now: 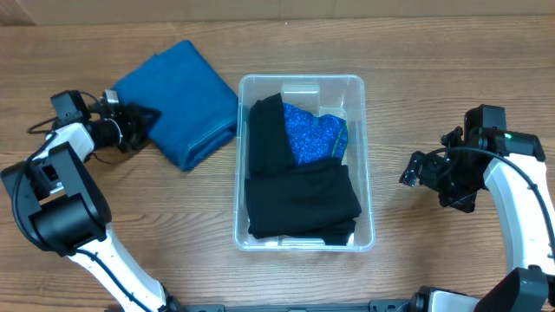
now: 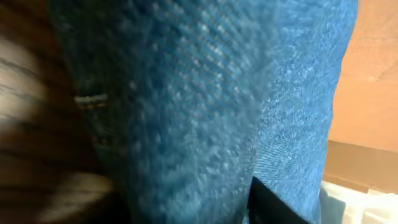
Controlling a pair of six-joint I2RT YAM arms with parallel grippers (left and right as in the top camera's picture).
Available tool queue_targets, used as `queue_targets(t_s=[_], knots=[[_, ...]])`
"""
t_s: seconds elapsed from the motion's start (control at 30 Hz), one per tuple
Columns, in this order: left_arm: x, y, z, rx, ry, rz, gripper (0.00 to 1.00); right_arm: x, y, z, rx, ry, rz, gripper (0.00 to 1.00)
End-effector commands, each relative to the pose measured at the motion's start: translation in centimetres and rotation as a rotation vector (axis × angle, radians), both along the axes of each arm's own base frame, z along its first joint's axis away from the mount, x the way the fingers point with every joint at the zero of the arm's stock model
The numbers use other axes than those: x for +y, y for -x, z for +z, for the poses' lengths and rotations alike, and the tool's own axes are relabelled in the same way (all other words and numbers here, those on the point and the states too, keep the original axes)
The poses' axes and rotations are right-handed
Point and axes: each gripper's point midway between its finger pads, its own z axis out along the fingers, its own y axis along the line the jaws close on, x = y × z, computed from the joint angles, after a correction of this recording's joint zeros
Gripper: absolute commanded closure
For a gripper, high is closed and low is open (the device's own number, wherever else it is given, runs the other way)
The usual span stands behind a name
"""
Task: Pack container
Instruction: 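Lift the denim cloth with the left gripper and lay it over the bin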
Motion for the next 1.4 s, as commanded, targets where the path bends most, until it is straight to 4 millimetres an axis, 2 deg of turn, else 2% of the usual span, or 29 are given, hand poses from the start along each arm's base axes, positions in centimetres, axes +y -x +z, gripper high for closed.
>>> queue_targets(t_s=[0.0, 0.13, 0.17, 0.23, 0.27, 0.33, 0.37, 0.47, 0.5, 0.53, 0.6, 0.67, 0.73, 0.8, 0.9, 0.97, 1.07, 1.13, 1.2, 1.37], knots=[[-3.2, 0.5, 0.9, -0.021, 0.151, -0.077, 0.67, -0.2, -0.4, 0.4, -0.015, 0.003, -0.007, 0.00], [-3.4, 0.7, 1.8, -0.050, 0.141, -0.106, 0.92, -0.1, -0.3, 0.4, -0.013, 0.002, -0.006, 0.00], [-3.4, 0.6, 2.6, -0.076, 0.122, -0.118, 0.96, -0.1, -0.3, 0.4, -0.013, 0.002, -0.007, 0.00], [-3.1, 0.4, 5.1, -0.125, 0.072, -0.117, 0.96, -0.1, -0.3, 0.4, -0.013, 0.002, -0.007, 0.00], [-2.9, 0.3, 7.1, -0.164, 0.038, -0.117, 0.96, -0.1, -0.3, 0.4, -0.013, 0.002, -0.007, 0.00], [-2.9, 0.7, 13.1, -0.268, -0.041, -0.118, 0.96, -0.2, -0.3, 0.4, -0.013, 0.003, -0.007, 0.00], [-3.1, 1.1, 15.5, -0.316, -0.074, -0.122, 0.96, -0.1, -0.3, 0.4, -0.013, 0.002, -0.007, 0.00], [-5.1, 3.6, 25.3, -0.529, -0.187, -0.143, 0.96, -0.1, -0.3, 0.4, -0.013, 0.002, -0.007, 0.00], [-5.9, 4.6, 27.7, -0.585, -0.212, -0.155, 0.96, -0.2, -0.3, 0.4, -0.013, 0.003, -0.007, 0.00], [-6.7, 5.5, 29.5, -0.630, -0.229, -0.166, 0.96, -0.1, -0.3, 0.4, -0.013, 0.002, -0.007, 0.00], [-9.9, 8.4, 34.2, -0.761, -0.268, -0.218, 0.96, -0.1, -0.3, 0.4, -0.013, 0.002, -0.007, 0.00], [-12.2, 10.3, 36.5, -0.828, -0.271, -0.260, 0.96, -0.1, -0.3, 0.4, -0.012, 0.002, -0.007, 0.00], [-15.7, 12.8, 38.5, -0.898, -0.254, -0.340, 0.96, -0.1, -0.2, 0.4, -0.009, 0.001, -0.007, 0.00], [-20.5, 15.2, 38.8, -0.920, -0.202, -0.466, 0.96, -0.1, -0.1, 0.4, -0.004, 0.001, -0.007, 0.00], [-24.7, 16.6, 37.5, -0.885, -0.147, -0.589, 0.96, -0.1, -0.1, 0.4, -0.002, 0.000, -0.007, 0.00], [-28.4, 17.0, 35.1, -0.811, -0.133, -0.679, 0.96, -0.1, -0.1, 0.4, -0.002, 0.000, -0.007, 0.00], [-32.5, 17.3, 31.5, -0.707, -0.081, -0.801, 0.96, -0.1, -0.1, 0.4, -0.001, 0.000, -0.007, 0.00], [-34.4, 17.3, 29.2, -0.641, -0.065, -0.853, 0.96, -0.1, -0.1, 0.4, -0.001, 0.000, -0.007, 0.00], [-35.2, 17.0, 27.7, -0.603, -0.061, -0.873, 0.96, -0.1, -0.1, 0.4, -0.001, 0.000, -0.007, 0.00], [-35.8, 16.0, 24.9, -0.525, -0.061, -0.887, 0.96, -0.1, -0.1, 0.4, -0.002, 0.000, -0.007, 0.00]])
